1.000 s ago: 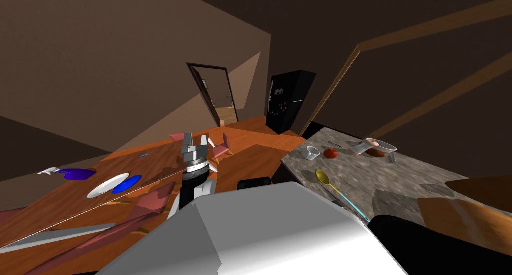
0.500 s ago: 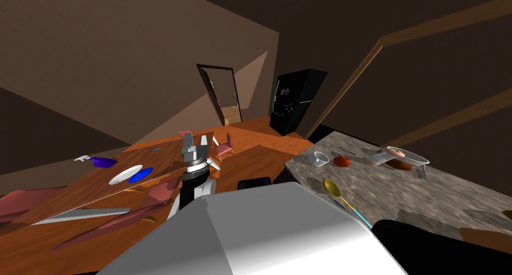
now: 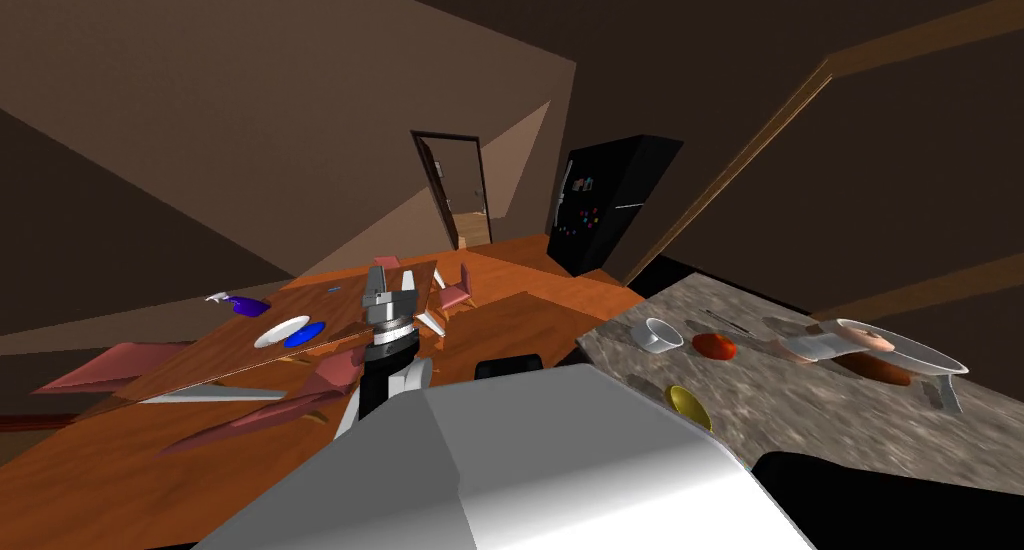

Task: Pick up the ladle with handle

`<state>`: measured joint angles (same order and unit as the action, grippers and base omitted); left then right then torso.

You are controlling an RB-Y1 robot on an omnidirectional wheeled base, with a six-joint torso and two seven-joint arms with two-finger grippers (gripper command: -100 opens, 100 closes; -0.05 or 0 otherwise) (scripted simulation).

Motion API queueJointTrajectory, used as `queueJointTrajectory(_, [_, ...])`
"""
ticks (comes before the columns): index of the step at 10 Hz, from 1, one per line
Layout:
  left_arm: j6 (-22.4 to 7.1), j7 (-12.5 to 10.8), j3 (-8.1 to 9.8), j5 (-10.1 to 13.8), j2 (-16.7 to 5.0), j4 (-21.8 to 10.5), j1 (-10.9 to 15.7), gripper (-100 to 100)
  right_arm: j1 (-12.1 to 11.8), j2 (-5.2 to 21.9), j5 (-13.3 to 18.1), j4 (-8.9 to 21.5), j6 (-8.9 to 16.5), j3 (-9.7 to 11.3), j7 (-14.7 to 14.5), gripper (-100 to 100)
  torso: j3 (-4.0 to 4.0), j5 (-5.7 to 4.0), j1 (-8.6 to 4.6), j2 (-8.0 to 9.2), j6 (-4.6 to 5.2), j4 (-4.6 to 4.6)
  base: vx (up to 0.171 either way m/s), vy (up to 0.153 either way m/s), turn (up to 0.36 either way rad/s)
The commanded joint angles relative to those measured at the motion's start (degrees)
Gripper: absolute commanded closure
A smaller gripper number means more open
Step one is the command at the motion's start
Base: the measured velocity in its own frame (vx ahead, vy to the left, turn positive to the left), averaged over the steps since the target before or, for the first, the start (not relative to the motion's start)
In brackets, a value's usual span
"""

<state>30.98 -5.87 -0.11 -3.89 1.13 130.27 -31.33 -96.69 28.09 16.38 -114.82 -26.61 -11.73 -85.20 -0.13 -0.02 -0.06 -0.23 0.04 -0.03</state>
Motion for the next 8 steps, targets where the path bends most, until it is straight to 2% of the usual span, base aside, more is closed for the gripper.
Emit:
queueJointTrajectory(1, [0.0, 0.0, 0.0, 0.0, 0.0, 0.0, 0.0, 0, -1.64, 0.7, 0.65, 1.37, 0.28, -0.55, -2.86, -100, 0.0, 0.0, 0.0, 0.0, 0.0, 0.0, 0.049, -0.01, 0.156])
queueJointTrajectory(2, [0.0, 0.0, 0.0, 0.0, 0.0, 0.0, 0.0, 0, -3.17, 1.34, 1.09, 2.06, 0.63, -1.09, -4.23, -100, 0.0, 0.01, 0.03, 0.0, -0.01, 0.0, 0.07, -0.017, 0.236])
queueJointTrajectory(3, [0.0, 0.0, 0.0, 0.0, 0.0, 0.0, 0.0, 0, -3.17, 1.34, 1.09, 2.06, 0.63, -1.09, -4.72, -100, -0.03, 0.01, 0.01, -0.05, -0.01, -0.01, 0.061, -0.029, 0.07])
queueJointTrajectory(5, [0.0, 0.0, 0.0, 0.0, 0.0, 0.0, 0.0, 0, -5.72, 2.54, 1.85, 3.35, 1.35, -1.96, -7.85, -100, -0.02, 0.0, -0.03, -0.03, -0.01, -0.01, 0.059, -0.038, 0.147])
queueJointTrajectory(8, [0.0, 0.0, 0.0, 0.0, 0.0, 0.0, 0.0, 0, -8.24, 4.07, 2.68, 5.0, 2.4, -2.66, -11.14, -100, -0.05, -0.01, -0.05, -0.08, 0.01, -0.02, 0.069, -0.039, 0.134])
